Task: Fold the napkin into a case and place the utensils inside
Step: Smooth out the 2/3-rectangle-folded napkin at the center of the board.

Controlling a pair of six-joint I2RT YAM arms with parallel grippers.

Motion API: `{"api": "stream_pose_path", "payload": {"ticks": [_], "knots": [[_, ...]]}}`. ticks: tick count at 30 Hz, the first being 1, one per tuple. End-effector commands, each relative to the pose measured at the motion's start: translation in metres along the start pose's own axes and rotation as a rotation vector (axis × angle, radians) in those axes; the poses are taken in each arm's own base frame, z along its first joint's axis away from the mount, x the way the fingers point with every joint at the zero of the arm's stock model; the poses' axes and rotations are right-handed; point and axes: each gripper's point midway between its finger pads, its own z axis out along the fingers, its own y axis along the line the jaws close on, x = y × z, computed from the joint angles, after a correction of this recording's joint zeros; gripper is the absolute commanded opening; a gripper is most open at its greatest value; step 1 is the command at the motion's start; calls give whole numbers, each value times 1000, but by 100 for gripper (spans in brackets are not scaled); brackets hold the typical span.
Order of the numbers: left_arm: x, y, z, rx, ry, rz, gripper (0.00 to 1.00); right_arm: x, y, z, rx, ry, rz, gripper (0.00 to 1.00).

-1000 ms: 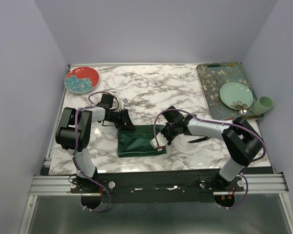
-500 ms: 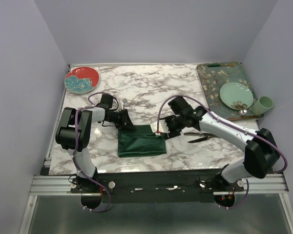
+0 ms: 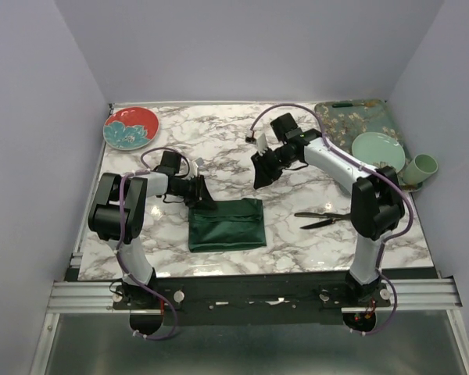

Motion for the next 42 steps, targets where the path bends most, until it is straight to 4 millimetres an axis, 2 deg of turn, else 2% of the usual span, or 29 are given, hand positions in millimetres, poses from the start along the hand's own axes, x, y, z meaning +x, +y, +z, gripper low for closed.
{"api": "stream_pose_path", "payload": {"ticks": [1,12,16,30,42], "knots": [[8,39,0,-165,-12,26,31,23,22,16,-80,95,315,34],[10,39,-1,-166,-13,45,31,64,24,40,-85,211,546,43],[12,38,-1,-159,-15,45,31,73,24,46,-88,234,585,44],[16,37,-3,-160,-21,57,31,78,20,57,-96,240,676,37],[19,37,-4,-159,-19,56,31,59,18,50,-73,183,692,33]]}}
